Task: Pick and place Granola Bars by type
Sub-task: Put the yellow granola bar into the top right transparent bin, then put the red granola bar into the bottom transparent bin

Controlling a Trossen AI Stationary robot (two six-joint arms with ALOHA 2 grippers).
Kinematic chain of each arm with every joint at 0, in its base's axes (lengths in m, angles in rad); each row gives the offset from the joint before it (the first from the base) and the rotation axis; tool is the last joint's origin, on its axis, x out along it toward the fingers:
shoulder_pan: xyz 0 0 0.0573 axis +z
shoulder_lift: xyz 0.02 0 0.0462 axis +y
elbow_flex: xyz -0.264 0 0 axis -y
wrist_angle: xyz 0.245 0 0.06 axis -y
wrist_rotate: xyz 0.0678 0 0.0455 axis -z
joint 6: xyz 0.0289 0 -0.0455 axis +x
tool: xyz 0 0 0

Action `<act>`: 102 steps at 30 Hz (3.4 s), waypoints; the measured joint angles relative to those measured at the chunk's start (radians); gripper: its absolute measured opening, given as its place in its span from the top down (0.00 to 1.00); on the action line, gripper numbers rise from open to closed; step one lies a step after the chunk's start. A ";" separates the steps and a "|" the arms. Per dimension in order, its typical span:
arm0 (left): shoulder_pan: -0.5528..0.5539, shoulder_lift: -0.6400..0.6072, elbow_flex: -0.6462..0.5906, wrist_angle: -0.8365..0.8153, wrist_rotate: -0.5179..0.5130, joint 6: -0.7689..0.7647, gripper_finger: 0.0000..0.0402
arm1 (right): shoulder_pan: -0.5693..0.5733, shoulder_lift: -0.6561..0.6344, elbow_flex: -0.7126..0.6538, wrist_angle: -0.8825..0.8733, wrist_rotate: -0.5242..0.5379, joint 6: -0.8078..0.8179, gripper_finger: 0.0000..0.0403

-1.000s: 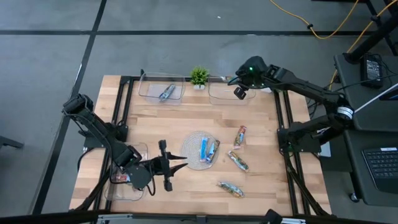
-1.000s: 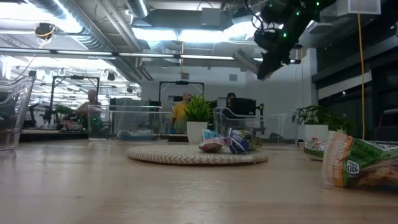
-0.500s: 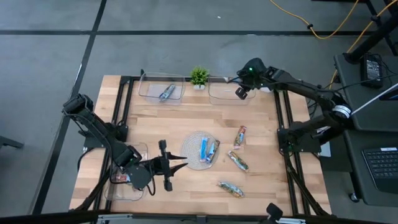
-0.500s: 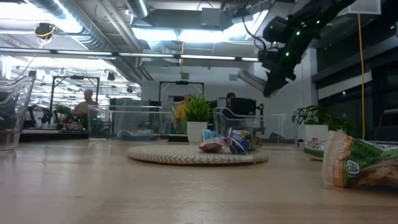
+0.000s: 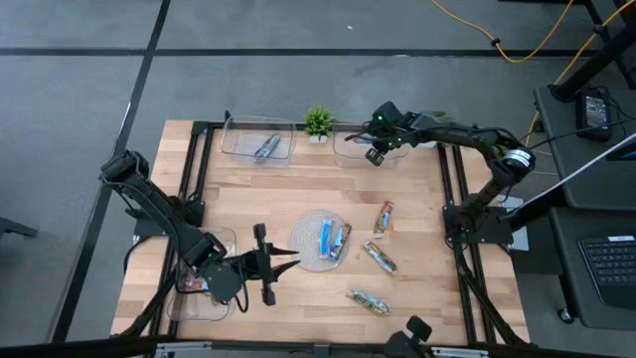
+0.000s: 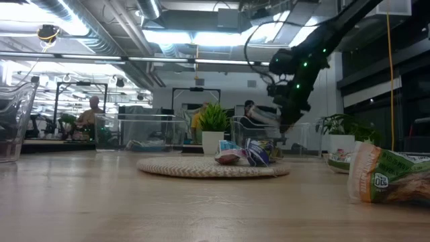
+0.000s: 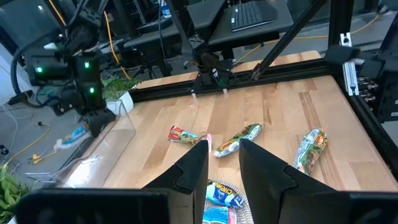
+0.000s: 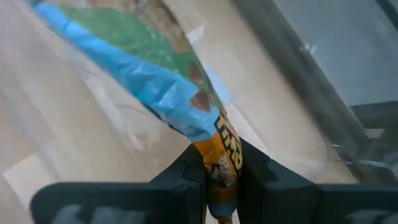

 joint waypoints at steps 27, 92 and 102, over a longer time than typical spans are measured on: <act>0.000 0.000 0.000 -0.024 0.000 -0.018 0.79 | -0.035 0.134 0.002 0.019 0.005 0.000 0.77; 0.149 0.117 0.000 -0.251 0.222 -0.133 0.79 | 0.824 -0.608 -0.397 -0.118 -0.025 0.292 0.51; 0.128 0.136 0.000 -0.246 0.229 -0.130 0.79 | 0.928 -0.537 -0.397 -0.155 0.006 0.160 0.51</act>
